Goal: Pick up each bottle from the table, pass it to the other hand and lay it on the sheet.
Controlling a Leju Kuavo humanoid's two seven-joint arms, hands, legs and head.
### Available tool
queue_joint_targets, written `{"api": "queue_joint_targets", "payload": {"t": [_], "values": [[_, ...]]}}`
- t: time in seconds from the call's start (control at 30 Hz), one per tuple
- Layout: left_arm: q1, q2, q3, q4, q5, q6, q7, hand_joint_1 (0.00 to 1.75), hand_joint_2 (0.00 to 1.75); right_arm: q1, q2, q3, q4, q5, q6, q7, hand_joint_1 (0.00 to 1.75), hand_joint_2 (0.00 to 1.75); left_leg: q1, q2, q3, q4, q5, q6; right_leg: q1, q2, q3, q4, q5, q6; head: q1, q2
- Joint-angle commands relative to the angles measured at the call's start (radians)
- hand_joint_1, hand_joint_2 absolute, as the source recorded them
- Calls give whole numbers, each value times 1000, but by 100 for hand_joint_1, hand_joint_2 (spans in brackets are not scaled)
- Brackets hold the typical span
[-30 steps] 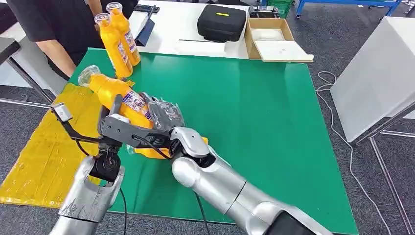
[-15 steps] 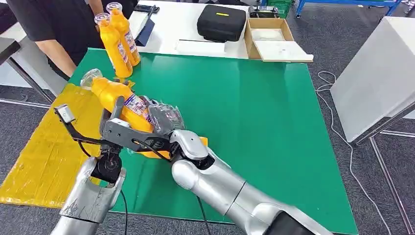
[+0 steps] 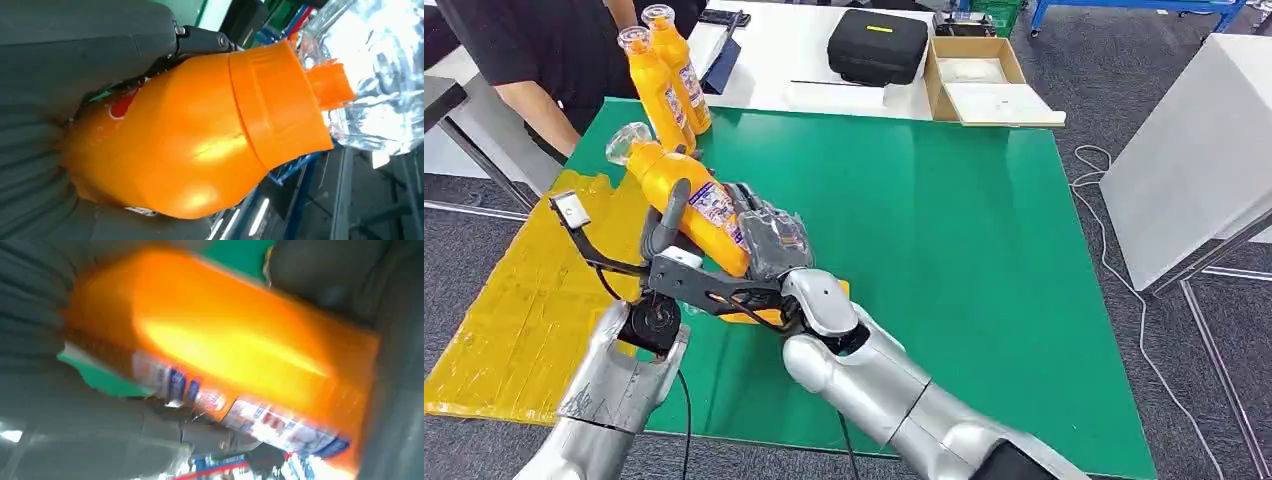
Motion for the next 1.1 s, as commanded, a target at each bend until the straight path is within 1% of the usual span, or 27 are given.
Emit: {"api": "queue_joint_targets", "payload": {"t": [0.03, 0.07, 0.1, 0.13, 0.23, 0.3, 0.4, 0.43, 0.47, 0.5, 0.53, 0.6, 0.63, 0.67, 0.7, 0.73, 0.77, 0.8, 0.83, 0.9, 0.97, 1.0, 1.03, 1.07, 1.1], "values": [[-98, 12, 17, 166, 21, -45, -12, 175, 175, 94, -97, -446, -393, 135, 4, -72, 0, 0, 1, -6, 3, 2, -2, -3, 1, -7, 6, 2, -4, -2, 0, 0], [-100, 15, 20, 174, 26, -49, -13, 175, 175, 100, -104, -460, -410, 137, 1, -80, 0, 0, 1, -6, 4, 3, -3, -4, 1, -7, 7, 2, -5, -2, 0, 0], [-99, 19, 21, 175, 29, -53, -14, 175, 175, 103, -110, -467, -415, 134, -5, -91, 0, 0, 0, -6, 1, 0, 0, -2, 0, -5, 3, 0, -2, -1, 0, 0], [-98, 21, 22, 175, 30, -55, -14, 175, 175, 106, -113, -468, -414, 133, -7, -96, 0, 0, 0, -8, 3, 1, -1, -3, 0, -6, 6, 1, -3, -2, 1, 0], [-98, 21, 23, 174, 31, -56, -14, 175, 175, 113, -107, -464, -405, 135, -15, -105, 0, 0, -1, -3, 1, 0, 0, -1, 0, -2, 3, -1, 0, 0, 0, 0], [-98, 20, 22, 173, 31, -55, -14, 175, 175, 113, -104, -462, -402, 137, -19, -105, 0, 0, 0, -3, 5, 1, -2, -4, 1, -3, 8, 0, -2, -1, 1, 0], [-98, 20, 22, 173, 31, -55, -14, 175, 175, 113, -104, -462, -402, 137, -19, -105, 0, 0, -1, -3, 1, 0, 0, -1, 0, -2, 3, -1, 1, 1, 0, 0], [-98, 23, 22, 172, 31, -53, -14, 175, 175, 109, -106, -457, -390, 138, -19, -105, 0, 0, 0, -4, 5, 1, -2, -4, 1, -3, 6, 1, -2, -1, 0, 0], [-98, 28, 23, 172, 36, -55, -13, 175, 175, 103, -113, -451, -378, 142, -21, -106, 0, 0, 0, -4, 6, 1, -2, -5, 1, -3, 8, 1, -3, -1, 0, 0], [-96, 35, 26, 173, 41, -58, -13, 175, 175, 107, -116, -454, -375, 134, -28, -112, 0, 0, 0, -3, 2, 0, 0, -2, 1, -2, 3, 0, 0, 0, 0, 0], [-88, 45, 32, 171, 46, -63, -14, 175, 175, 115, -122, -453, -371, 131, -33, -120, 0, 0, 0, -2, 5, 1, -2, -3, 1, -2, 6, 0, -1, -1, 0, 0], [-67, 59, 34, 153, 54, -68, -16, 175, 175, 128, -132, -449, -366, 117, -55, -143, 0, 0, 0, -2, 3, 0, 0, -2, 0, -1, 4, -1, 0, 0, 0, 0], [-45, 69, 40, 132, 56, -64, -19, 175, 175, 134, -138, -444, -366, 109, -65, -154, 0, 0, 1, -1, 9, 1, -3, -5, 1, -1, 10, 0, -3, -2, 0, 0], [-35, 74, 46, 121, 54, -61, -27, 175, 175, 137, -142, -442, -365, 101, -73, -162, 0, 0, 1, -1, 6, -1, -1, -3, 1, 0, 7, -1, 0, 0, 0, 0], [-26, 81, 54, 112, 40, -52, -46, 175, 175, 137, -148, -436, -363, 100, -72, -162, 0, 0, 1, 0, 8, -1, -2, -4, 1, 0, 9, -1, -1, -1, 0, 0], [-22, 91, 63, 105, 22, -38, -68, 175, 175, 139, -148, -439, -364, 90, -77, -167, 0, 0, 1, 0, 6, -1, -2, -3, 1, 0, 7, -1, 0, 0, 0, 0], [-27, 104, 80, 96, -54, 17, -134, 175, 175, 139, -152, -435, -360, 86, -78, -171, 0, 0, 0, 0, 6, -1, -1, -3, 0, 1, 7, -1, 0, 0, 0, 0], [-36, 114, 100, 93, -90, 62, -167, 175, 175, 139, -152, -433, -357, 86, -77, -171, 0, 0, 1, 0, 3, 0, -1, -2, 1, 0, 5, -1, 0, 0, 0, 0], [-48, 133, 130, 92, -121, 106, -183, 175, 175, 135, -152, -430, -347, 79, -75, -178, 0, 0, 1, 1, 6, 1, -2, -4, 1, 1, 7, 0, -1, -1, 0, 0], [-77, 167, 191, 104, -204, 189, -228, 175, 175, 124, -154, -423, -320, 59, -68, -193, 0, 0, 1, 0, 2, 1, -1, -3, 1, 1, 3, 0, 0, 0, 0, 0], [-98, 196, 250, 115, -258, 243, -257, 175, 175, 113, -156, -417, -294, 46, -64, -202, 0, 0, 2, 2, 6, 2, -3, -5, 2, 2, 7, 2, -2, -2, 1, 0], [-111, 206, 279, 115, -332, 302, -300, 175, 175, 106, -157, -409, -278, 39, -60, -208, 0, 0, 2, 1, 1, 1, 0, -2, 1, 2, 2, 0, 1, 0, 0, 0], [-126, 212, 320, 96, -450, 394, -349, 175, 175, 104, -158, -402, -265, 32, -59, -213, 0, 0, 2, 2, 3, 1, -2, -4, 2, 3, 4, 1, 0, -1, 0, 0], [-131, 214, 350, 72, -524, 431, -358, 175, 175, 103, -158, -397, -256, 26, -60, -217, 0, 0, 3, 2, 2, 1, -1, -3, 2, 2, 3, 1, 1, -1, 1, 0], [-139, 215, 370, 51, -637, 500, -378, 175, 175, 103, -158, -391, -248, 21, -57, -221, 0, 0, 3, 2, 3, 2, -2, -5, 2, 2, 4, 2, -1, -1, 0, 0]]}}
